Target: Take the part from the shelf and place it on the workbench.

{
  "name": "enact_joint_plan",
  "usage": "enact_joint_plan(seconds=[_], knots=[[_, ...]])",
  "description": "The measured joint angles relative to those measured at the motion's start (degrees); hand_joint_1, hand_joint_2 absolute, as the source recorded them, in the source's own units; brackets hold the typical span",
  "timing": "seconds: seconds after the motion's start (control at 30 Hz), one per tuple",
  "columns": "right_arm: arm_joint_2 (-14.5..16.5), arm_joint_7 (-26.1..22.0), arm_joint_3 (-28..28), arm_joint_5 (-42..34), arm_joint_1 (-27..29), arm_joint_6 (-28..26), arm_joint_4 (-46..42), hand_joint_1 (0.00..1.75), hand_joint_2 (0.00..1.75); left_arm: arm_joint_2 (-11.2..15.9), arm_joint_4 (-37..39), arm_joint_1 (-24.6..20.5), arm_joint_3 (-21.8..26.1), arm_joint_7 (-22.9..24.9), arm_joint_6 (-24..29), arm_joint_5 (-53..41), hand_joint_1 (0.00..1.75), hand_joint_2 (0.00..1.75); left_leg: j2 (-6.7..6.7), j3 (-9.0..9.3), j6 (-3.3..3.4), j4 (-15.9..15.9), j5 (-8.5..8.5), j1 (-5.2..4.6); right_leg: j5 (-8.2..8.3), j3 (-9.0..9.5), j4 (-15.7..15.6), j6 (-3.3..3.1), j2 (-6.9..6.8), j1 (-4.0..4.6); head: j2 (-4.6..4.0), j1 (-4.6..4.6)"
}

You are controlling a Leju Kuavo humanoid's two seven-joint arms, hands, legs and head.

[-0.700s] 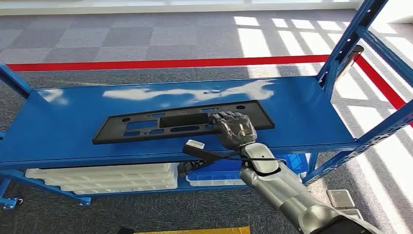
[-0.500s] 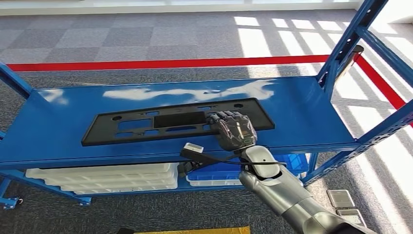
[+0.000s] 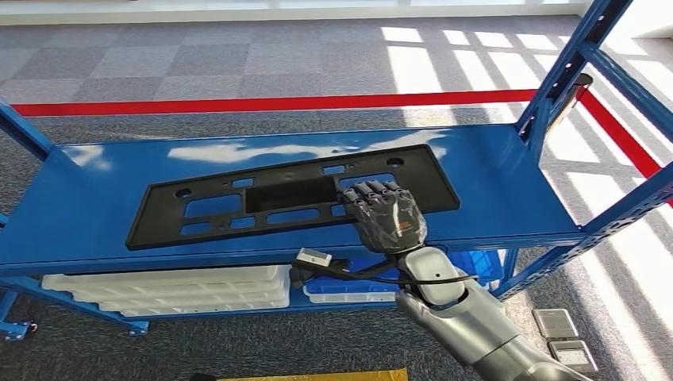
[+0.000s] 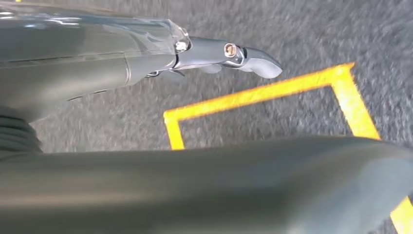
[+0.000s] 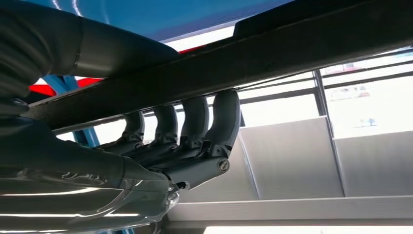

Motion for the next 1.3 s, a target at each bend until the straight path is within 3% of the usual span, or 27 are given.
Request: enact_joint_plan(seconds=[1.3], knots=[[0.0, -0.09, 0.18, 0.12, 0.1, 0.18, 0.16, 1.75, 1.75, 0.0, 0.0, 0.02, 0.06, 0.01, 0.0, 0.27, 0.0, 1.75, -1.06, -0.59, -0.49, -0.1, 0.34, 0.31, -0.12, -0.31, 0.45, -0.29, -0.91, 0.31, -0.01, -0.04]])
